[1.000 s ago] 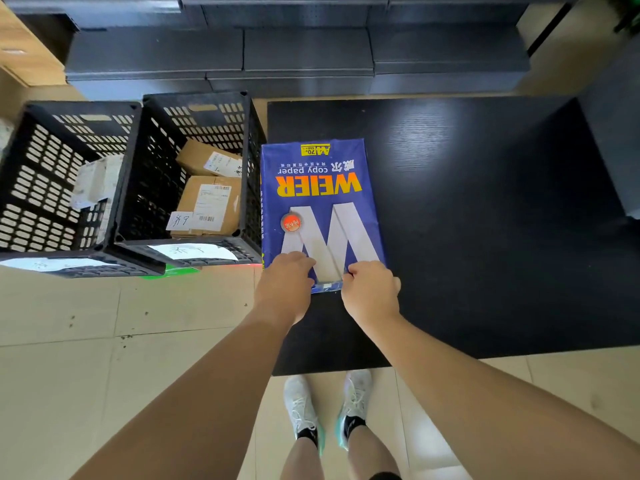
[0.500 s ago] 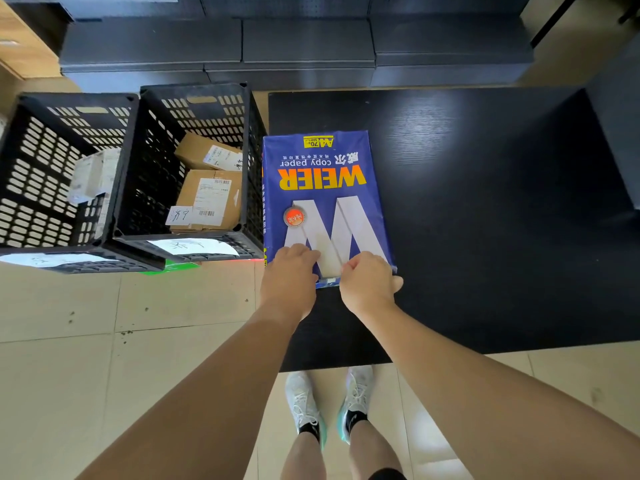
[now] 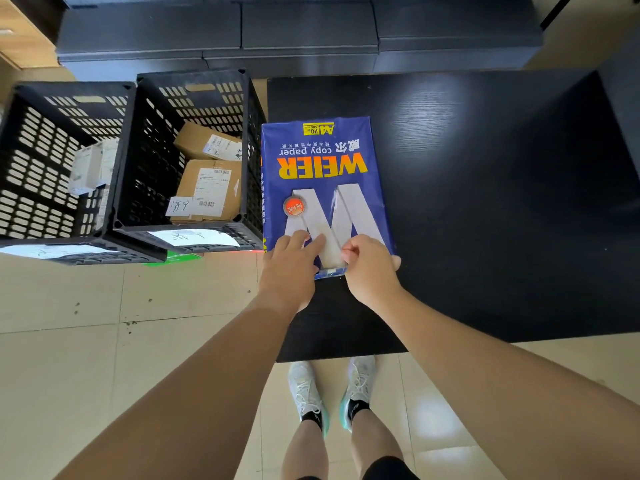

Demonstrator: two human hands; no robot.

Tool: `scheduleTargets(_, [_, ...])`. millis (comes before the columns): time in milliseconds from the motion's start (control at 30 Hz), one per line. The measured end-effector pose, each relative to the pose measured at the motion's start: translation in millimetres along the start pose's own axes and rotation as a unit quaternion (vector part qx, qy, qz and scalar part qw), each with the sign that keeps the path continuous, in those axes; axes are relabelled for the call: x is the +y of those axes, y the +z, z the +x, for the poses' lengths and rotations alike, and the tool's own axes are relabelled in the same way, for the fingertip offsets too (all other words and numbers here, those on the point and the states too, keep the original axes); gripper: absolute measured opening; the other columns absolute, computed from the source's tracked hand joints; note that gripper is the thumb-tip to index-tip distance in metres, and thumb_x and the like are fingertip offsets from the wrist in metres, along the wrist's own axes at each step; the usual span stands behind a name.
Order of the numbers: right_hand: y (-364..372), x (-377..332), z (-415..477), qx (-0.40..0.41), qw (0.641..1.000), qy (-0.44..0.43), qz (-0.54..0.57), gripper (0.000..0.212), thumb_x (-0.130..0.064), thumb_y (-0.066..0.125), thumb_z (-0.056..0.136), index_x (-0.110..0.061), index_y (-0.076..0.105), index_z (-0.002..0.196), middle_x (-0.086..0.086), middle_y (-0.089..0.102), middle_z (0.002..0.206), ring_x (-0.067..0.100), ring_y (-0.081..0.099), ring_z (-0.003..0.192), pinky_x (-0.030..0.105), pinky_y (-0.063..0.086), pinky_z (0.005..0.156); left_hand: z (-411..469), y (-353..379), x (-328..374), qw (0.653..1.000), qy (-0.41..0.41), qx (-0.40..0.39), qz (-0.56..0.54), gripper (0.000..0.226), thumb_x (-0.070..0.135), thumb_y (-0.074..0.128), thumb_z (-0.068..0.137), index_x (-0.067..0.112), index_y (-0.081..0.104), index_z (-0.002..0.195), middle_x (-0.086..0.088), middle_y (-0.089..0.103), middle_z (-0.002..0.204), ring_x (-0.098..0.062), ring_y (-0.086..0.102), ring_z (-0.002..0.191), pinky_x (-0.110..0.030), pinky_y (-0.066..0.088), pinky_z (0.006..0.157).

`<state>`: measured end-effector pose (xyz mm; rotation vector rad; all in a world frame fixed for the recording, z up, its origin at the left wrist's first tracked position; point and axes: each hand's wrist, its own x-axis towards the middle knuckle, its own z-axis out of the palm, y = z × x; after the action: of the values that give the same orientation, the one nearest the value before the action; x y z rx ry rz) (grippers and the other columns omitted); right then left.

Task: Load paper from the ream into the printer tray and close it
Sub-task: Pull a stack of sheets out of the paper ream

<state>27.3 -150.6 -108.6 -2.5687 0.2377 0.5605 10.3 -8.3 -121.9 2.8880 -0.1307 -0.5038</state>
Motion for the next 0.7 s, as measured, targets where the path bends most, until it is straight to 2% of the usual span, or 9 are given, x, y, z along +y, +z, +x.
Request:
scheduleTargets(133, [1, 11, -12, 0.005, 0.999, -0.051, -0.009, 0.026, -0.008, 0.071, 0.087, -0.023, 0.051, 0.095, -0.006, 0.056, 0.089, 0.013, 0.055, 0.086, 0.035, 0.044, 0.090, -1, 1, -3, 1.000, 0.016, -0.011, 0.015, 0.063, 0.025, 0.059, 0.097, 0.028, 0.029, 0.152, -0.001, 0.035, 0.152, -0.028, 0.036, 0.133, -0.041, 0.046, 0.102])
scheduleTargets(233, [7, 25, -22, -0.011, 0.997, -0.065, 0.047, 0.015, -0.010, 0.056, 0.098, -0.018, 0.056, 0.110, -0.002, 0.060, 0.096, 0.015, 0.056, 0.090, 0.030, 0.042, 0.085, 1, 2, -5, 0.999, 0.020, -0.014, 0.025, 0.061, 0.031, 0.057, 0.098, 0.028, 0.028, 0.152, -0.001, 0.036, 0.151, -0.028, 0.037, 0.133, -0.042, 0.048, 0.100])
scheduleTargets(300, [12, 33, -25, -0.017, 0.994, -0.070, 0.077, 0.019, -0.017, 0.046, 0.103, -0.019, 0.058, 0.118, 0.000, 0.064, 0.102, 0.017, 0.058, 0.094, 0.028, 0.036, 0.085, 0, 2, -4, 0.999, 0.018, -0.017, 0.022, 0.061, 0.035, 0.056, 0.098, 0.028, 0.028, 0.152, 0.000, 0.035, 0.152, -0.028, 0.036, 0.133, -0.043, 0.047, 0.101])
scheduleTargets(367, [19, 40, -26, -0.002, 0.993, -0.095, 0.075, 0.021, -0.022, 0.045, 0.103, -0.021, 0.065, 0.109, -0.003, 0.067, 0.097, 0.015, 0.059, 0.091, 0.032, 0.036, 0.086, -2, 1, -2, 1.000, 0.014, -0.021, 0.012, 0.066, 0.041, 0.058, 0.096, 0.028, 0.028, 0.153, 0.000, 0.034, 0.152, -0.028, 0.034, 0.135, -0.043, 0.044, 0.103])
scheduleTargets(500, [23, 47, -32, 0.056, 0.988, -0.119, 0.078, 0.018, -0.030, 0.057, 0.096, -0.022, 0.069, 0.087, -0.011, 0.062, 0.079, 0.012, 0.056, 0.084, 0.039, 0.036, 0.087, -3, -2, 3, 1.000, 0.009, -0.010, 0.017, 0.069, 0.046, 0.065, 0.090, 0.028, 0.035, 0.150, 0.000, 0.039, 0.149, -0.027, 0.037, 0.133, -0.044, 0.041, 0.103])
scheduleTargets(600, [25, 53, -40, 0.044, 0.984, -0.151, 0.082, 0.013, -0.035, 0.066, 0.087, -0.024, 0.070, 0.080, -0.015, 0.059, 0.087, 0.012, 0.054, 0.095, 0.038, 0.034, 0.085, -4, 0, 6, 1.000, 0.012, 0.009, 0.020, 0.055, 0.039, 0.068, 0.090, 0.029, 0.048, 0.140, 0.001, 0.047, 0.143, -0.025, 0.043, 0.130, -0.044, 0.039, 0.103])
scheduleTargets(700, [28, 61, -44, 0.006, 0.984, -0.149, 0.096, 0.016, -0.037, 0.074, 0.078, -0.025, 0.065, 0.082, -0.011, 0.058, 0.096, 0.011, 0.051, 0.098, 0.034, 0.029, 0.084, -6, 6, 5, 0.998, 0.035, 0.048, 0.025, 0.032, 0.025, 0.068, 0.089, 0.026, 0.064, 0.120, 0.003, 0.059, 0.125, -0.023, 0.052, 0.118, -0.042, 0.041, 0.096])
